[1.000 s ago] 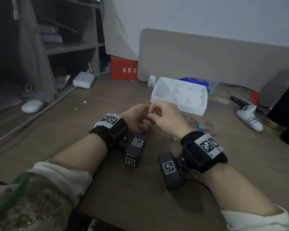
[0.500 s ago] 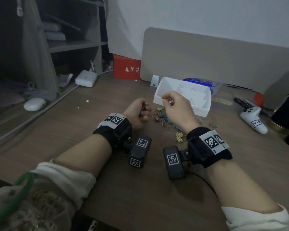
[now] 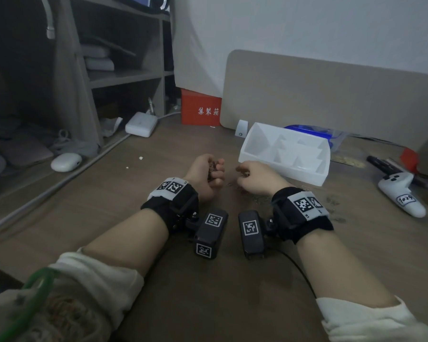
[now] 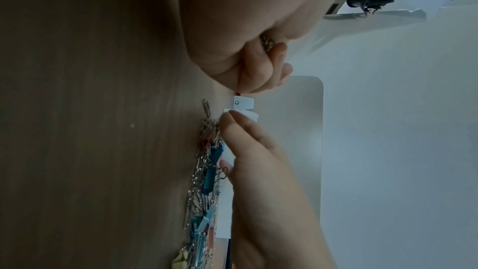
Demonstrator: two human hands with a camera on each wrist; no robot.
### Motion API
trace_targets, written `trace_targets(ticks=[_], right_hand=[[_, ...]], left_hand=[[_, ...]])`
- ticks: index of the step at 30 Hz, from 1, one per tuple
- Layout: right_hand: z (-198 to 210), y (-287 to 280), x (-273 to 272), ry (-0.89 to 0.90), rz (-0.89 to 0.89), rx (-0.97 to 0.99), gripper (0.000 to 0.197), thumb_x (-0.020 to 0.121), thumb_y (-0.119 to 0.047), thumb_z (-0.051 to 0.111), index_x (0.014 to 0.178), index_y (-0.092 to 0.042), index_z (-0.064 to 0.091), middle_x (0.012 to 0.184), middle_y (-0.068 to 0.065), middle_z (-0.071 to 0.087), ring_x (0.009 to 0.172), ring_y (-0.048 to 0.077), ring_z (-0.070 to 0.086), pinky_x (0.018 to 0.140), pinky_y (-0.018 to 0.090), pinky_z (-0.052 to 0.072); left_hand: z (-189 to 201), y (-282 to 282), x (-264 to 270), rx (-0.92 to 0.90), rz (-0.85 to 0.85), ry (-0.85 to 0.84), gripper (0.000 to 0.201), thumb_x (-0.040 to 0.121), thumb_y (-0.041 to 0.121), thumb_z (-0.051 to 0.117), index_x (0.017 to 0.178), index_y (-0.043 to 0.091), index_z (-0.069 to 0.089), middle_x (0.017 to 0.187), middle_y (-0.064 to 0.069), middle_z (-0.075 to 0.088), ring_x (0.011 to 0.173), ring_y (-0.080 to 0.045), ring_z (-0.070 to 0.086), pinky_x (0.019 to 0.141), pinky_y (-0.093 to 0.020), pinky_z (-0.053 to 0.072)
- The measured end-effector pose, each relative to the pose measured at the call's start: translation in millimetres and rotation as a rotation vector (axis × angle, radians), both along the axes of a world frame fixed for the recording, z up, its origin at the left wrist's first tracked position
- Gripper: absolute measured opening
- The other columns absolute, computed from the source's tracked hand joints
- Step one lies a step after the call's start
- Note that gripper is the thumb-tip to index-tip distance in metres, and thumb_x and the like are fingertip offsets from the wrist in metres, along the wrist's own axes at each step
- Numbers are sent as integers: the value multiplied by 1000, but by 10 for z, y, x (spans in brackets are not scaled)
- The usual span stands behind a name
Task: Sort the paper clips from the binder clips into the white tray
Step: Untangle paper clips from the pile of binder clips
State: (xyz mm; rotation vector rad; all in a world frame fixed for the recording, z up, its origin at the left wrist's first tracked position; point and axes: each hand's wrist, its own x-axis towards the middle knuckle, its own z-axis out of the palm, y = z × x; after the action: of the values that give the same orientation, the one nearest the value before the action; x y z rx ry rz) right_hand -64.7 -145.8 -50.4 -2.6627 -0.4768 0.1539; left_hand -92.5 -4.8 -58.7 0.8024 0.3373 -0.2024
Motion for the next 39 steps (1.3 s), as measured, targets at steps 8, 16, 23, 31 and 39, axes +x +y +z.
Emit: trace_targets(ticks=[8, 16, 23, 31, 39], right_hand=[[-82, 134, 7, -32, 71, -282, 33, 90, -44, 51, 115, -23, 59, 123, 7, 57, 117, 32, 49, 98, 47, 43], [-15, 49, -87, -70, 47, -35, 35, 90, -16, 49, 120, -26, 64, 127, 1, 60, 110, 25, 58, 96, 39, 48], [23, -86, -39, -93, -106, 67, 39, 81, -7, 48, 107, -29, 69, 123, 2, 63, 116, 25, 55, 98, 44, 47], [-20, -103, -64, 6, -84, -118, 46, 92, -12, 40, 133, -26, 55, 141, 11, 47, 130, 32, 39, 108, 45, 35], [-31, -39, -74, -28, -49, -218, 31, 95, -32, 39, 115, -22, 61, 128, 10, 56, 120, 32, 45, 101, 46, 40]], left_hand=[[2, -23, -13, 23, -31, 0, 35, 98, 24, 31, 68, 11, 44, 41, 5, 37, 25, -4, 25, 24, -13, 13], [10, -19, -30, 40, -19, -5, 34, 98, 23, 31, 68, 12, 44, 40, 5, 37, 25, -5, 25, 25, -14, 13], [11, -30, -35, 43, 5, -1, 34, 98, 22, 32, 68, 11, 45, 40, 5, 37, 25, -5, 25, 25, -14, 13], [5, -33, -17, 68, -1, -6, 33, 97, 22, 32, 68, 12, 45, 40, 6, 37, 25, -5, 25, 26, -13, 14], [-3, -32, -8, 65, -9, 4, 32, 96, 22, 33, 68, 12, 46, 41, 5, 37, 26, -5, 25, 26, -13, 14]])
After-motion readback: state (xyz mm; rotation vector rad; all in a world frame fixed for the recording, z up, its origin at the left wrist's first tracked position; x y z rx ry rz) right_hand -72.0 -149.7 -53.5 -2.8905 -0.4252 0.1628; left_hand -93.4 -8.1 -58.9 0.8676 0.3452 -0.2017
